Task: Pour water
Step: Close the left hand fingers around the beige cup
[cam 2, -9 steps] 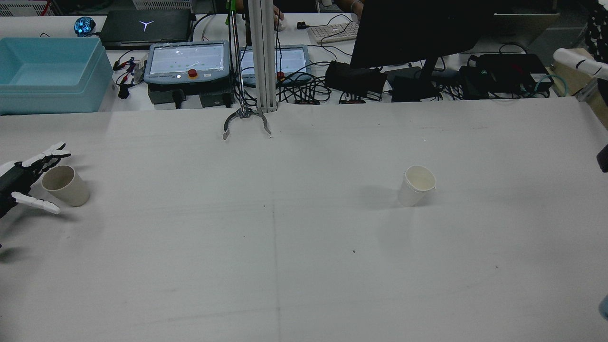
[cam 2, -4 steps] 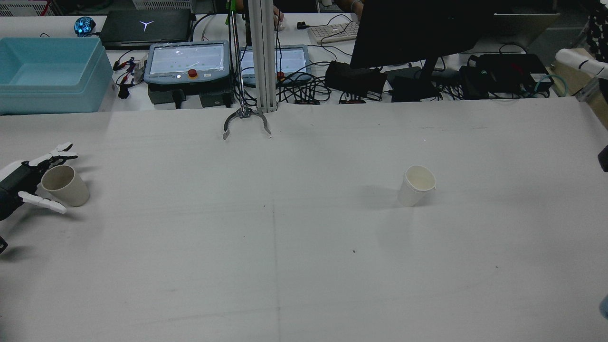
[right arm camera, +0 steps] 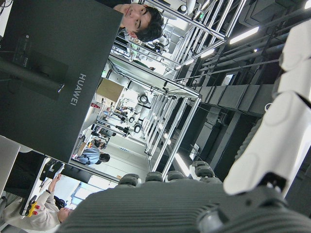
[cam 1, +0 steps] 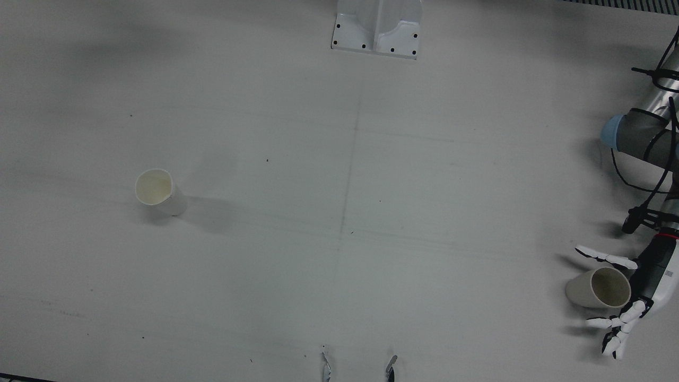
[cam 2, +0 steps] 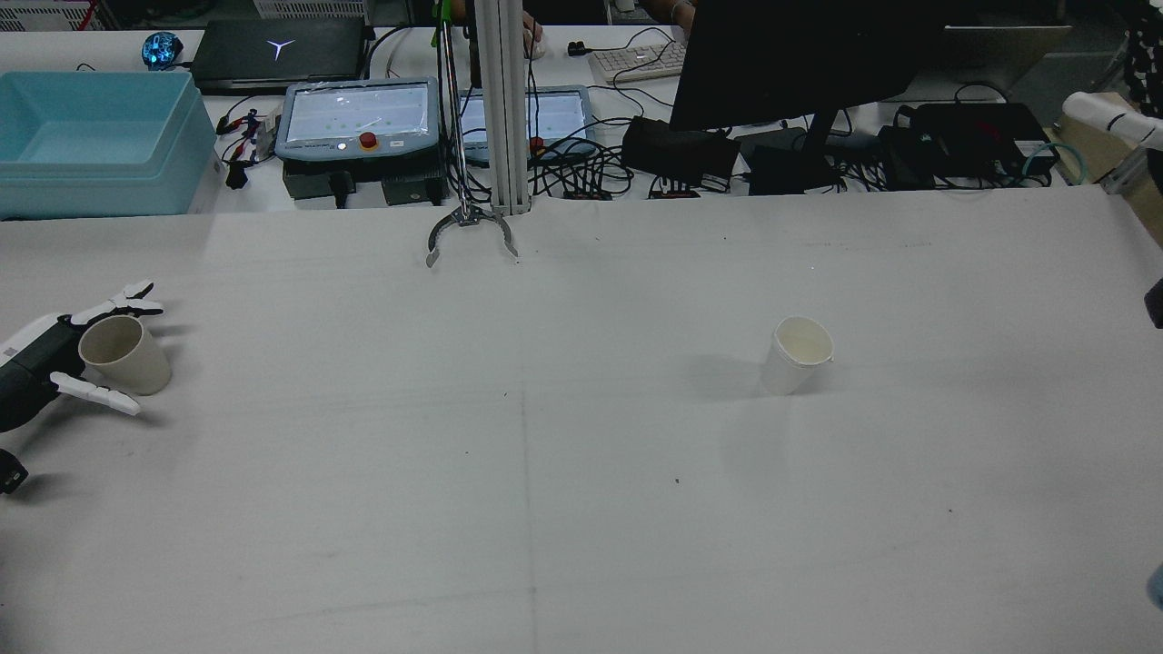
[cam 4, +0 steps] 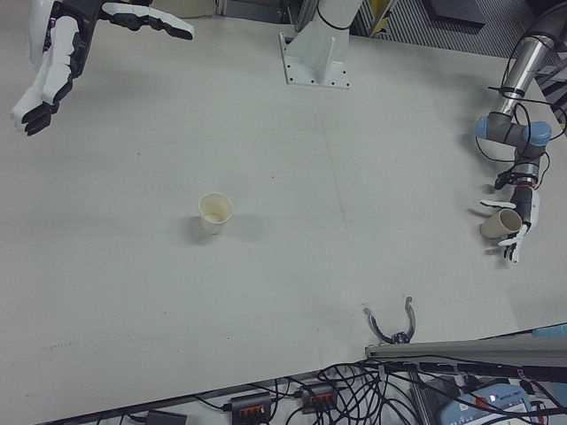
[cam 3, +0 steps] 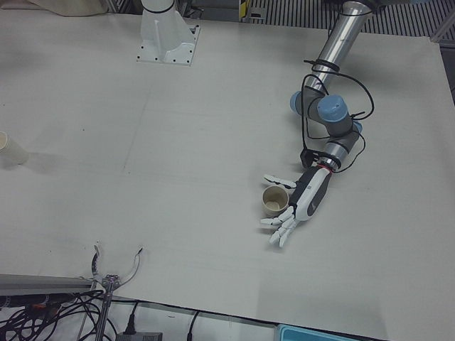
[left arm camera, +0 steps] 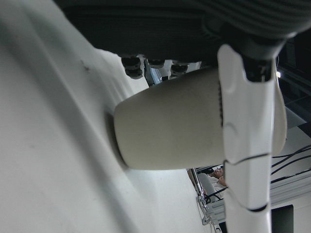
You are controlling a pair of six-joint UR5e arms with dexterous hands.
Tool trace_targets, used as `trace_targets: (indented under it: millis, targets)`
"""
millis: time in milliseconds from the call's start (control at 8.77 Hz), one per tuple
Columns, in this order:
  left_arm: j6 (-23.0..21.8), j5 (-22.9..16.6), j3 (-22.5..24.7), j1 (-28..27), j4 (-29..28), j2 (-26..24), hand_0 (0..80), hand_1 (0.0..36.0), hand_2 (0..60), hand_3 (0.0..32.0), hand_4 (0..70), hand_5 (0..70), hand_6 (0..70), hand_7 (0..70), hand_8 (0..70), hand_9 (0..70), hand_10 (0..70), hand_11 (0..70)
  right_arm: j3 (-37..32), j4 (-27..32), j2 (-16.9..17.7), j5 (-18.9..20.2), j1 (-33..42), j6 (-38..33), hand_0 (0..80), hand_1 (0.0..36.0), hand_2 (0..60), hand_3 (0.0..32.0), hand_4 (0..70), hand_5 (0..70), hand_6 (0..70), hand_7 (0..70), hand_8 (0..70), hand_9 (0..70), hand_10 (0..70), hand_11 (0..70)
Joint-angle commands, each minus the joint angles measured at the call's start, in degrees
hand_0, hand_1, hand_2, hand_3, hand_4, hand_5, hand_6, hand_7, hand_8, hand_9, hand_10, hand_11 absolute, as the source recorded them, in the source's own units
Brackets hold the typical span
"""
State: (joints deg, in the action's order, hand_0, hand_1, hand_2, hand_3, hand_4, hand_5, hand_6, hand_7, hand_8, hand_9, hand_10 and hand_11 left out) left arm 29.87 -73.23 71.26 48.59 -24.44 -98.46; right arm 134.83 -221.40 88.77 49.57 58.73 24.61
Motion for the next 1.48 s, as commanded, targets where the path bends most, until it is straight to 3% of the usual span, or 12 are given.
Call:
trace_targets:
  millis: [0, 228, 342, 570, 684, 798, 1026, 1140, 1368]
  targets:
    - [-2.1, 0.0, 1.5, -0.2, 3.1, -0.1, 67.9, 24.7, 1.7, 0.0, 23.0, 23.7, 5.1, 7.7, 0.8, 1.2, 4.4, 9.3, 0.0, 0.1, 0.1, 0.0, 0.1, 0.0, 42.8, 11.7, 14.9, 0.0, 4.3, 1.5, 0.3, 0.2, 0.0, 0.5, 0.0, 0.0]
    - [-2.1, 0.2, 1.5, 0.0, 4.0, -0.2, 66.8, 25.8, 6.5, 0.0, 22.6, 24.5, 5.3, 7.9, 0.9, 1.5, 4.7, 9.7, 0.0, 0.1, 0.1, 0.0, 0.1, 0.0, 42.7, 11.6, 14.8, 0.0, 4.3, 1.2, 0.4, 0.2, 0.0, 0.5, 0.0, 0.0]
    - [-2.2, 0.3, 1.5, 0.0, 4.1, -0.2, 62.3, 26.6, 16.3, 0.0, 21.7, 23.2, 5.1, 7.7, 0.6, 1.4, 4.6, 9.5, -0.1, 0.1, 0.1, 0.0, 0.1, 0.0, 42.0, 11.1, 14.3, 0.0, 4.3, 1.2, 0.3, 0.1, 0.0, 0.4, 0.0, 0.0]
    - [-2.1, 1.3, 1.6, 0.3, 4.1, 0.1, 58.9, 31.8, 45.6, 0.0, 22.4, 25.3, 5.3, 8.4, 0.7, 1.8, 4.9, 10.1, -0.1, 0.1, 0.1, 0.0, 0.2, 0.0, 41.7, 10.8, 13.8, 0.0, 4.4, 1.3, 0.3, 0.2, 0.0, 0.5, 0.0, 0.0]
    - [-2.9, 2.7, 1.6, 0.2, 4.4, 0.4, 54.3, 32.6, 60.0, 0.0, 25.4, 27.6, 5.5, 8.9, 0.8, 2.1, 4.8, 9.6, -0.1, 0.1, 0.1, 0.0, 0.2, 0.0, 41.7, 10.8, 13.9, 0.0, 4.3, 1.3, 0.3, 0.1, 0.0, 0.4, 0.0, 0.0]
    - [-3.2, 2.8, 1.6, 0.2, 4.5, 0.5, 52.7, 35.6, 60.0, 0.0, 27.5, 29.8, 5.9, 9.9, 1.2, 2.6, 5.0, 10.0, -0.1, 0.0, 0.1, 0.0, 0.2, 0.0, 41.7, 10.8, 13.9, 0.0, 4.3, 1.4, 0.3, 0.1, 0.0, 0.5, 0.0, 0.0]
    - [-3.3, 2.8, 1.6, 0.3, 4.5, 0.5, 51.1, 36.0, 60.0, 0.0, 35.2, 37.6, 7.5, 13.1, 2.8, 4.7, 5.9, 11.1, -0.1, 0.0, 0.1, 0.0, 0.1, 0.0, 41.7, 10.7, 13.8, 0.0, 4.3, 1.2, 0.3, 0.1, 0.0, 0.5, 0.0, 0.0]
    - [-3.9, 2.9, 1.6, 0.3, 4.5, 0.5, 50.5, 36.0, 60.0, 0.0, 39.8, 45.1, 9.0, 16.2, 4.5, 7.4, 6.5, 11.7, -0.1, 0.1, 0.1, 0.0, 0.2, 0.0, 41.7, 10.7, 13.9, 0.0, 4.3, 1.3, 0.3, 0.1, 0.0, 0.5, 0.0, 0.0]
    - [-8.6, 4.2, 1.6, 0.3, 6.0, 0.6, 50.0, 36.0, 60.0, 0.0, 46.2, 66.9, 16.7, 31.5, 12.3, 20.3, 9.3, 15.6, 0.0, 0.0, -0.1, 0.0, 0.1, 0.0, 41.7, 10.8, 13.9, 0.0, 4.4, 1.4, 0.3, 0.0, 0.0, 0.4, 0.0, 0.0]
